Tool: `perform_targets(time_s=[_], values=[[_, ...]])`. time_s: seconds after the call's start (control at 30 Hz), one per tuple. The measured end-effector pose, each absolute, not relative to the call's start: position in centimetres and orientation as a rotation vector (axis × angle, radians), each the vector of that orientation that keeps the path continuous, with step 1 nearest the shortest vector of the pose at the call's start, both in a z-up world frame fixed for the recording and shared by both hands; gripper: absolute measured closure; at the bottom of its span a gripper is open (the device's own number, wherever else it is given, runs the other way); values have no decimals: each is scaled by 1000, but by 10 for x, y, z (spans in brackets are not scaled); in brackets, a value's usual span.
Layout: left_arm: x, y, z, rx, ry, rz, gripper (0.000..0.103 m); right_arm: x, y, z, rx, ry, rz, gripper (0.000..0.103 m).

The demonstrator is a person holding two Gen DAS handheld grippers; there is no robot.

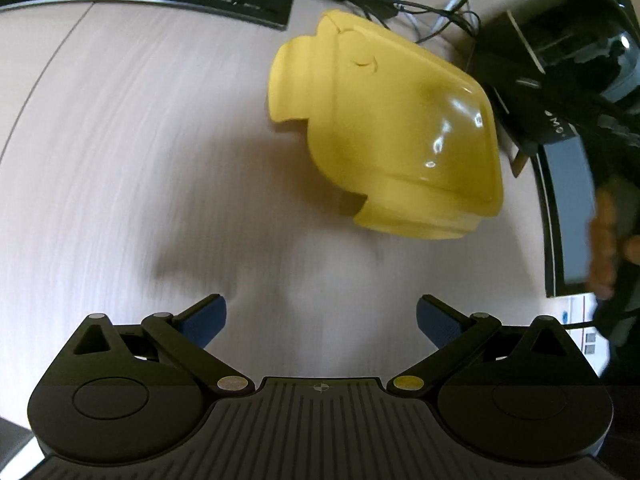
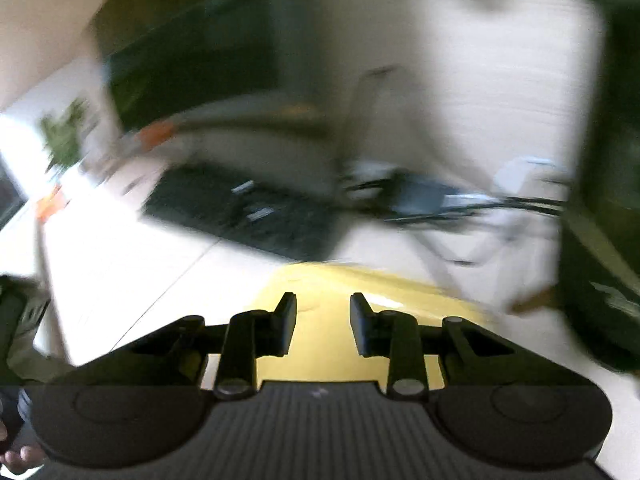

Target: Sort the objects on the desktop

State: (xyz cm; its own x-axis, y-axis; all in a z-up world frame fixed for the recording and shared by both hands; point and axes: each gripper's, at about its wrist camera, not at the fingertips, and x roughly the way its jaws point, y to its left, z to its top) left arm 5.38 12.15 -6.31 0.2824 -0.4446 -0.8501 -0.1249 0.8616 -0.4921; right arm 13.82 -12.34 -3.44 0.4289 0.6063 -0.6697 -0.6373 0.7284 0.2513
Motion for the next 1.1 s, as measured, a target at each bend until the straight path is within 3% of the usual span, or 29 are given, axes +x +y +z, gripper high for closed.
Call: perform_targets(time_s=[0.2, 0.27, 0.3, 0.5, 0.73, 0.9, 1.1], values=[[54, 130, -60, -558, 1236, -204, 0, 132, -88, -54, -182, 840, 847, 70], [65, 135, -63, -587, 1211, -229, 0, 136, -115, -44, -109, 819, 792, 65], [72, 141, -65, -624, 1185, -241, 0, 139, -133, -39, -68, 806, 744, 57], [125, 180, -87, -929, 1114, -306, 0, 148, -240, -48, 162, 819, 439, 55], [175, 160, -68, -802, 1163, -347, 5, 141, -274, -106, 512, 882, 387, 55], [206, 129, -38, -574, 1137, -355, 6, 146, -263, -111, 487, 859, 376, 58], [213, 109, -55, -445, 1251, -342, 6, 150, -267, -110, 431, 853, 391, 59]])
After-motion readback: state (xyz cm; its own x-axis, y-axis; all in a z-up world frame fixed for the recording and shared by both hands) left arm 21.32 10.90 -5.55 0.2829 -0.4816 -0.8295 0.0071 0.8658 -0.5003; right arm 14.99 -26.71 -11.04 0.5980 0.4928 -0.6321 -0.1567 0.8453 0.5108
